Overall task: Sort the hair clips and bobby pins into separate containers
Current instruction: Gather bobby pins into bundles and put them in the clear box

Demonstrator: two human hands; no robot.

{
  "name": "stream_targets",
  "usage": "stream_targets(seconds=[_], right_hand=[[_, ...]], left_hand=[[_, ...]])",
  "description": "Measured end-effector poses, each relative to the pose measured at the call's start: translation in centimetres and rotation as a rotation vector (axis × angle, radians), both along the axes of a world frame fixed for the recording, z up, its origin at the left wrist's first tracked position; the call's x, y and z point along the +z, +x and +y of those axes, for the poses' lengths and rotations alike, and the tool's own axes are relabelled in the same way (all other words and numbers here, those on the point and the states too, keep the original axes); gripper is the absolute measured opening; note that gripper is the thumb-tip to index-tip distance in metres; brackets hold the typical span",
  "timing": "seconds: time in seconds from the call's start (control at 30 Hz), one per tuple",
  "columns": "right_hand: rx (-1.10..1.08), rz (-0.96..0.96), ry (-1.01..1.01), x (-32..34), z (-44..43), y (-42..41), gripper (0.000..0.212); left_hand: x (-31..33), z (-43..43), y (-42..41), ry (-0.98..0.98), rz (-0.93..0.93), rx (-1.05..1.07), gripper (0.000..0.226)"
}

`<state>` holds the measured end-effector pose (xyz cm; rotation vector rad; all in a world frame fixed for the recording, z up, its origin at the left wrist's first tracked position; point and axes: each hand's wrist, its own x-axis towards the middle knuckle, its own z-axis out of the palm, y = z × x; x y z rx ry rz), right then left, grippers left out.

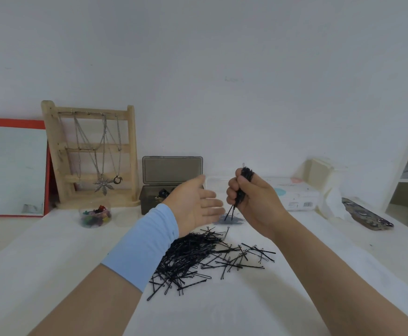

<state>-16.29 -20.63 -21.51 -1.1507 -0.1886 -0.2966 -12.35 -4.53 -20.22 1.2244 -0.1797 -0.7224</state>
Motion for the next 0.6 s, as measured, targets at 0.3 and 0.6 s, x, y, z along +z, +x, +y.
stream_targets(seconds=[0.3, 0.6], right_hand=[[-0.102, -0.118, -0.022, 0.0, 0.6, 0.4, 0.019], [-0.185, -0.014, -0.393, -1.7, 1.2, 0.7, 0.02]], left_hand=[[-0.9, -0.6, -0.7, -0.175, 0.236, -0.093, 0.071], [-1.0, -0.2, -0.1, -0.457, 0.38, -0.115, 0.065]])
